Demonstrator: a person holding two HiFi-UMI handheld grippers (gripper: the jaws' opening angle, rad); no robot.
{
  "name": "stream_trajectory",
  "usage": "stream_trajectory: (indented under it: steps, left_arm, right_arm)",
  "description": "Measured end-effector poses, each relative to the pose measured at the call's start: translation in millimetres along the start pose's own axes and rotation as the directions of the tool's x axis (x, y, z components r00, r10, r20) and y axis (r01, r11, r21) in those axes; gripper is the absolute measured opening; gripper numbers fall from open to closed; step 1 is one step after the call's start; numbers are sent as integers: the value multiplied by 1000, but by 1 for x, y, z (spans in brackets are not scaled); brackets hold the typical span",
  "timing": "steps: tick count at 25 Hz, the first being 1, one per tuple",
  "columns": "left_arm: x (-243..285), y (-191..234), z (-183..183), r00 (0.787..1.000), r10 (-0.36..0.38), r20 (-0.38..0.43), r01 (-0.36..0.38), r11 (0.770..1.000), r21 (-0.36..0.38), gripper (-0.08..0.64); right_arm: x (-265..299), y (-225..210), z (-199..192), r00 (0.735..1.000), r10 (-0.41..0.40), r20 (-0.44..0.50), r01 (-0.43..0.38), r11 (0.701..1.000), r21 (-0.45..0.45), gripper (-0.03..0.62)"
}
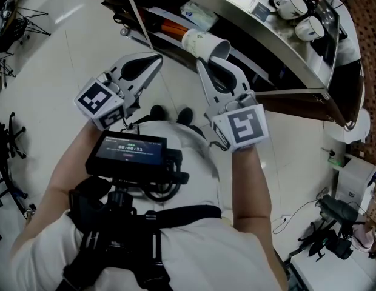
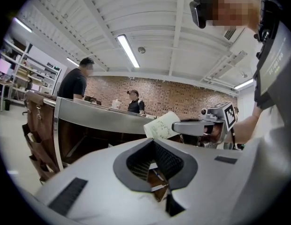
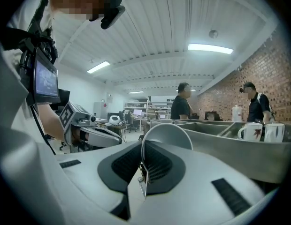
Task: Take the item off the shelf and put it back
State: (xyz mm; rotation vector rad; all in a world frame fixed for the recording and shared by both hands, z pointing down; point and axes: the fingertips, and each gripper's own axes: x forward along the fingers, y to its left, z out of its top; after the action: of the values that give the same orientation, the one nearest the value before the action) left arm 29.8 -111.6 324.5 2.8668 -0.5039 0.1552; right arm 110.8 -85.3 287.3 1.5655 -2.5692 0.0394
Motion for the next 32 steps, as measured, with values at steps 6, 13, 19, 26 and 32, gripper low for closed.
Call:
stream_trajectory:
  steps: [6, 13, 19, 26, 32]
  left_arm:
    - [-3, 0, -3, 1000, 10, -14, -10, 1000, -3, 8]
    - [0, 0, -3, 1000, -5, 3, 5, 1000, -13, 9]
    - [2, 1, -2, 1000, -7, 11, 7, 1000, -16, 9]
    - [8, 6, -3, 1000, -16, 9, 16, 1000, -20, 9]
    - [9, 14, -18, 1000, 9, -5, -10, 999, -42, 9]
  right_arm:
    - [0, 3, -3, 1000, 9, -8, -9, 1000, -6, 20]
    - [2, 3, -8, 999, 15, -30, -15, 1000, -11, 20]
    - [3, 2, -12, 999, 16, -41, -16, 1000, -15, 20]
    - [11, -3, -18, 998, 23, -66, -24, 1000, -20, 20]
    - [18, -2, -42, 978, 61, -199, -72, 996, -52, 21]
